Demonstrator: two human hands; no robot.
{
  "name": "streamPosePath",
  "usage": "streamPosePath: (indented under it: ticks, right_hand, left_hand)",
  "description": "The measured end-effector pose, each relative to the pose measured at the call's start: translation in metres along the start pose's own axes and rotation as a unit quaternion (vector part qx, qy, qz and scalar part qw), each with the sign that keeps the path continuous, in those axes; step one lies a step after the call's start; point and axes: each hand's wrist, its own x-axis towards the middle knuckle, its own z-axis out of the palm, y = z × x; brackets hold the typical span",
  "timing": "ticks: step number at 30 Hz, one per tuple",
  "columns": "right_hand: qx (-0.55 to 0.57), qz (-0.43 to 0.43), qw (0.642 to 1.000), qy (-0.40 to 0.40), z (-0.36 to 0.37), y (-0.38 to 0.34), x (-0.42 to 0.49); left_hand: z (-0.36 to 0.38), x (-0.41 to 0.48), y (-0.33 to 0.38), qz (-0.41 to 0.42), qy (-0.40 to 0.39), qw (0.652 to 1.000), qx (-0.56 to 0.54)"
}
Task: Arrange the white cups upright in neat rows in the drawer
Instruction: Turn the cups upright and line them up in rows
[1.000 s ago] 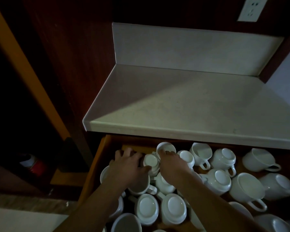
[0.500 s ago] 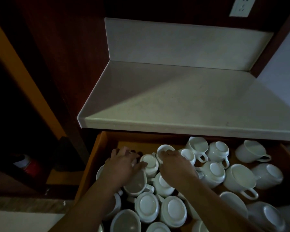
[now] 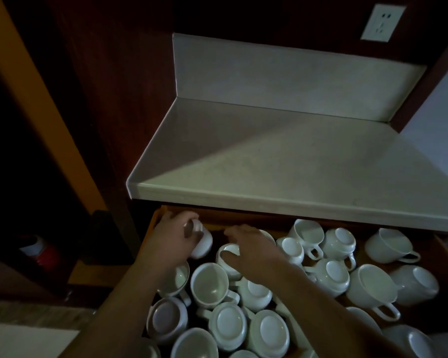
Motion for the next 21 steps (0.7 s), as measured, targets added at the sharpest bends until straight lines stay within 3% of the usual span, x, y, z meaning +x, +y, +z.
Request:
streamPosePath:
  ticks: [3,5,6,9,11,13,15,18,21]
  right_hand:
    - [0.077,-0.011,0.997,0.013,-0.002,-0.004,0.005]
    - [0.133,-0.017,0.991,0.023,0.001,-0.008,0.007]
    - [0.158,-0.02,0.987,0.027,0.003,-0.01,0.007]
    - [0.254,-0.026,0.966,0.03,0.004,-0.019,0.004]
    - [0.302,-0.02,0.952,0.038,0.002,-0.024,0.004]
    - [0.302,-0.003,0.952,0.048,0.0,-0.029,0.004]
    - [0.317,0.02,0.946,0.058,-0.001,-0.032,0.005]
    - [0.317,0.057,0.945,0.06,-0.002,-0.034,0.005]
    - [0.29,0.088,0.951,0.059,0.002,-0.039,0.008]
  left_hand:
    - [-0.026,-0.011,0.005,-0.021,0.016,0.991,-0.133]
    - [-0.034,-0.018,0.008,-0.06,0.005,0.965,-0.255]
    - [-0.037,-0.019,0.009,-0.082,-0.001,0.938,-0.336]
    - [-0.04,-0.025,0.017,-0.168,-0.061,0.812,-0.556]
    - [-0.039,-0.027,0.02,-0.2,-0.088,0.773,-0.596]
    - [-0.036,-0.025,0.018,-0.203,-0.085,0.783,-0.582]
    - [-0.034,-0.022,0.013,-0.174,-0.076,0.834,-0.519]
    - [-0.042,-0.023,0.008,-0.035,-0.099,0.937,-0.332]
    - [-0.046,-0.026,0.01,0.097,-0.121,0.979,-0.135]
